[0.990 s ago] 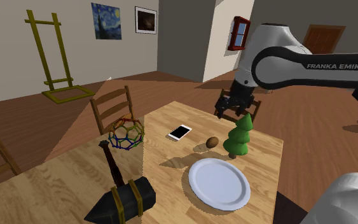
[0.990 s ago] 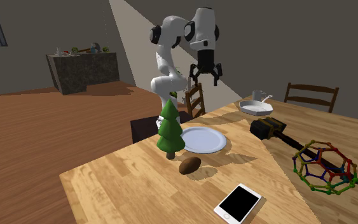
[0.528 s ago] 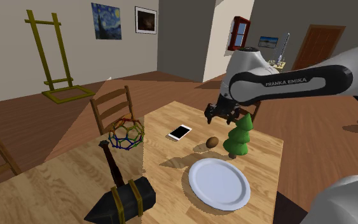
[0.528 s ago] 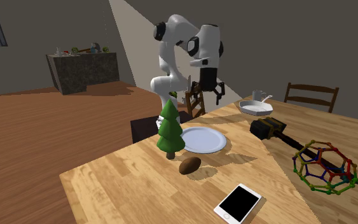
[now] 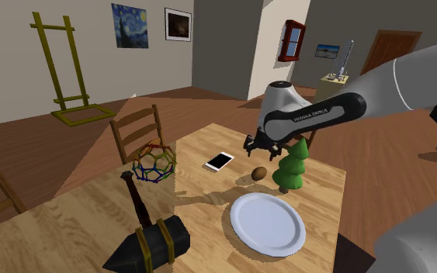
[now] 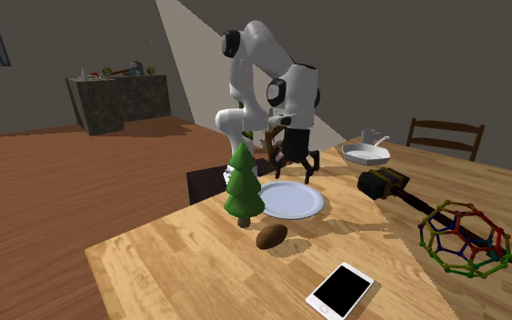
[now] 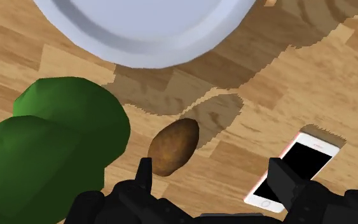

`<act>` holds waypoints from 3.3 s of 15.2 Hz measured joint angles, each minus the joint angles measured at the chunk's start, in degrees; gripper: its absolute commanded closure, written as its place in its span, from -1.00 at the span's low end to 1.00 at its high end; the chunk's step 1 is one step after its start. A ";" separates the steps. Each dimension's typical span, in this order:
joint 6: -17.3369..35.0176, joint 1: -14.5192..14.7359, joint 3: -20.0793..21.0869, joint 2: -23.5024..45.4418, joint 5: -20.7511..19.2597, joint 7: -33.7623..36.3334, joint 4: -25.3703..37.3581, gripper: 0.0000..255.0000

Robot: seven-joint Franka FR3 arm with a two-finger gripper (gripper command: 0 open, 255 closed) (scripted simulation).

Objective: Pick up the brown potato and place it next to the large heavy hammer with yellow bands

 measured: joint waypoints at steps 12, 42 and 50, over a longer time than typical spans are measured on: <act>8.56 -4.65 -3.11 20.86 -15.05 27.28 7.09 -1.00; 8.99 -5.16 -3.49 21.87 -15.56 27.34 7.74 1.00; 3.83 -5.71 -2.46 17.34 -11.41 23.52 9.02 1.00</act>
